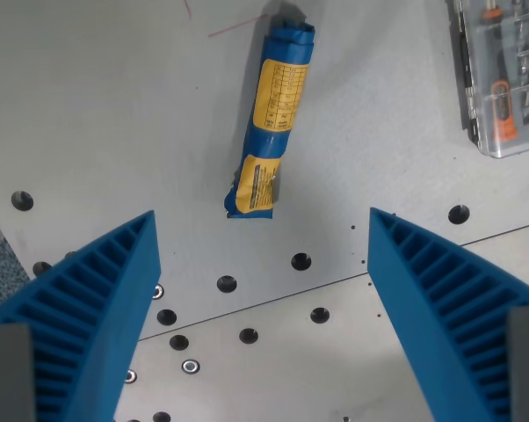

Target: Move above the blue bag

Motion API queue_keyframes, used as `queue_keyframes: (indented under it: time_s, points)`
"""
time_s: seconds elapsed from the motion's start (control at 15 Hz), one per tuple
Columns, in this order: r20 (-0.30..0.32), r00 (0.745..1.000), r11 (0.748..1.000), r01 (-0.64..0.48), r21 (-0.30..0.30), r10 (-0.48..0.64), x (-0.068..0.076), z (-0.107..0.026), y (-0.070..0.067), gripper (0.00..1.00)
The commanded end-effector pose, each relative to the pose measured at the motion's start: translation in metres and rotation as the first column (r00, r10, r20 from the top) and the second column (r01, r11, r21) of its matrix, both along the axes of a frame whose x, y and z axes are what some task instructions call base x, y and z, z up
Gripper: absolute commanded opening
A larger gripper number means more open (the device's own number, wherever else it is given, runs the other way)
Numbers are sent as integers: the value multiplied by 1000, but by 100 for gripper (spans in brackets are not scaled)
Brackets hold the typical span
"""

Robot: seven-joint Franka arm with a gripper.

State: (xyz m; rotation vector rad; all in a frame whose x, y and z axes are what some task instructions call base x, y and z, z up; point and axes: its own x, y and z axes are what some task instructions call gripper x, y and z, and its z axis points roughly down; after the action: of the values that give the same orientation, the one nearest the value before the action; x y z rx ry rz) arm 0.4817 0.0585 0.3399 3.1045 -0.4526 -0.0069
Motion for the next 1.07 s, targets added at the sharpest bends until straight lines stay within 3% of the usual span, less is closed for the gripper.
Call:
queue_keyframes:
  time_s: [0.07,0.6,1.07]
  points:
    - [2,1000,1000,0,0,0,0,1,0,100]
    - [5,1000,1000,16,0,-16,0,-1,0,100]
    - [39,997,998,68,1,-68,-1,-16,-1,100]
